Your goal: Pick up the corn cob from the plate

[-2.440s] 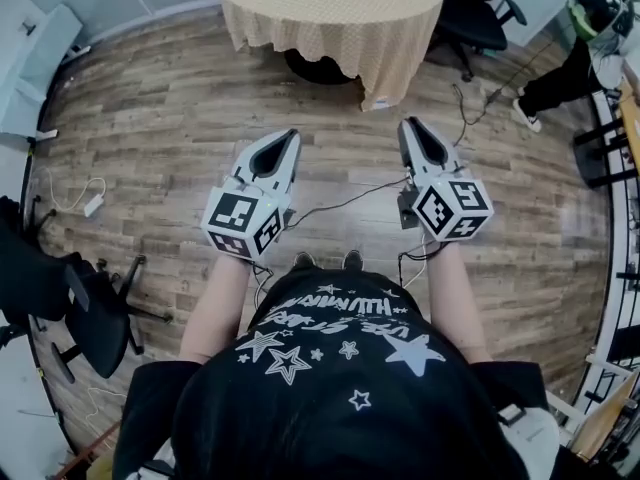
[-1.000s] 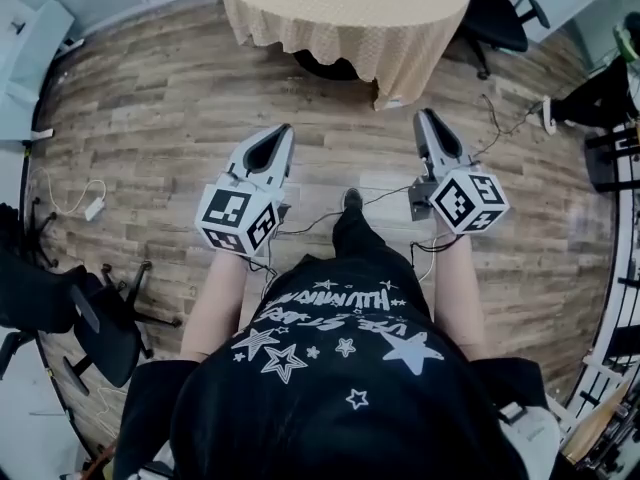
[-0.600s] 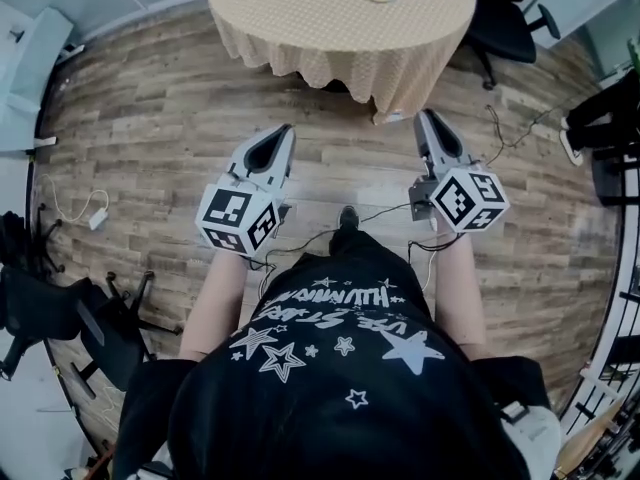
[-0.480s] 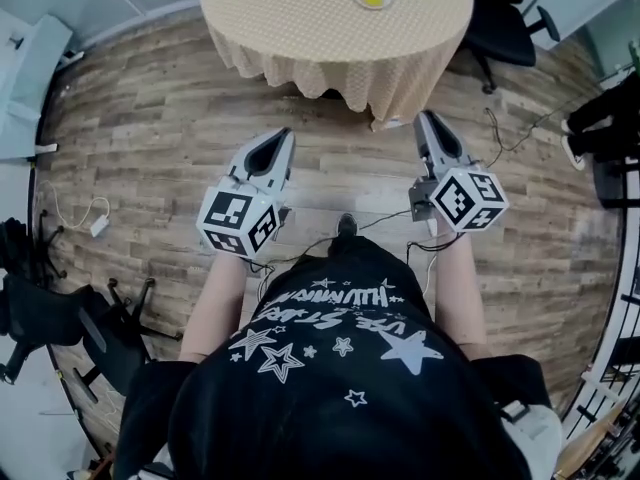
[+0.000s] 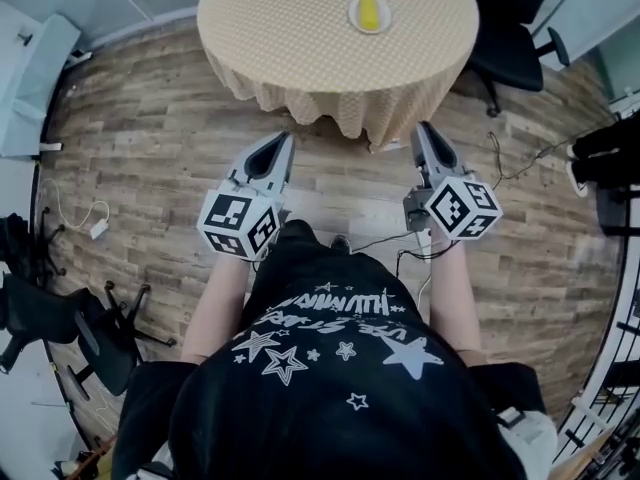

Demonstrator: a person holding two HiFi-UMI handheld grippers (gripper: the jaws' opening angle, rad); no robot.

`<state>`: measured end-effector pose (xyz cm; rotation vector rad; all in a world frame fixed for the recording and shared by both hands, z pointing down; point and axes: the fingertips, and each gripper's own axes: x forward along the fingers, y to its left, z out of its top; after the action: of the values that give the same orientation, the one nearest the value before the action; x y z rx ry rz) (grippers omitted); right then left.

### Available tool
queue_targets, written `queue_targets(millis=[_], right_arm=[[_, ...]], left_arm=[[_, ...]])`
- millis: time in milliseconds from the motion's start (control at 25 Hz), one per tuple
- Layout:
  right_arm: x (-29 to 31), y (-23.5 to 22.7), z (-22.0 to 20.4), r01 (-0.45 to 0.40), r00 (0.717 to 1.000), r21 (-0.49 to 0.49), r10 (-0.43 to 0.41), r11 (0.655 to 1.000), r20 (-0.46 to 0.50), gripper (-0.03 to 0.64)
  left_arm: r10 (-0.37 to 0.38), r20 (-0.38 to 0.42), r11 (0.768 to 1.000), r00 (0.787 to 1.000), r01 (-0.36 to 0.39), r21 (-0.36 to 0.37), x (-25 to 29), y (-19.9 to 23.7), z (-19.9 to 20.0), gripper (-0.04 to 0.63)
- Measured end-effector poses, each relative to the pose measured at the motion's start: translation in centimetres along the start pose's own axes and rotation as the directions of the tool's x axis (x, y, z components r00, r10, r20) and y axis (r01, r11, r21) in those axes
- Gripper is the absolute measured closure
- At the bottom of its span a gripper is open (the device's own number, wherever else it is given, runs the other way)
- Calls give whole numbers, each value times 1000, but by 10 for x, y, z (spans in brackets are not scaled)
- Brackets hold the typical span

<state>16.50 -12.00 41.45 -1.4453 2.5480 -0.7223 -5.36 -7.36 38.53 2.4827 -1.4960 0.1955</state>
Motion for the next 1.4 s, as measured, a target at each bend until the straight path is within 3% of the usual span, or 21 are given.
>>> queue_targets(millis=[560,880,1400], right_arm=[[54,-28,11,17,1000,8,-17,1000,-9,557],[116,-51,30,65,998,1,-65,998,-20,557],[249,-89,58,163,983,14,-161,987,-92,557]], left_arm=[[-29,2,1000,1000,29,5,67,35,14,589],[-77,4,997,997,77,-3,138,83,34,589],[-166,-64,986,984,166,-7,255,174,63,589]])
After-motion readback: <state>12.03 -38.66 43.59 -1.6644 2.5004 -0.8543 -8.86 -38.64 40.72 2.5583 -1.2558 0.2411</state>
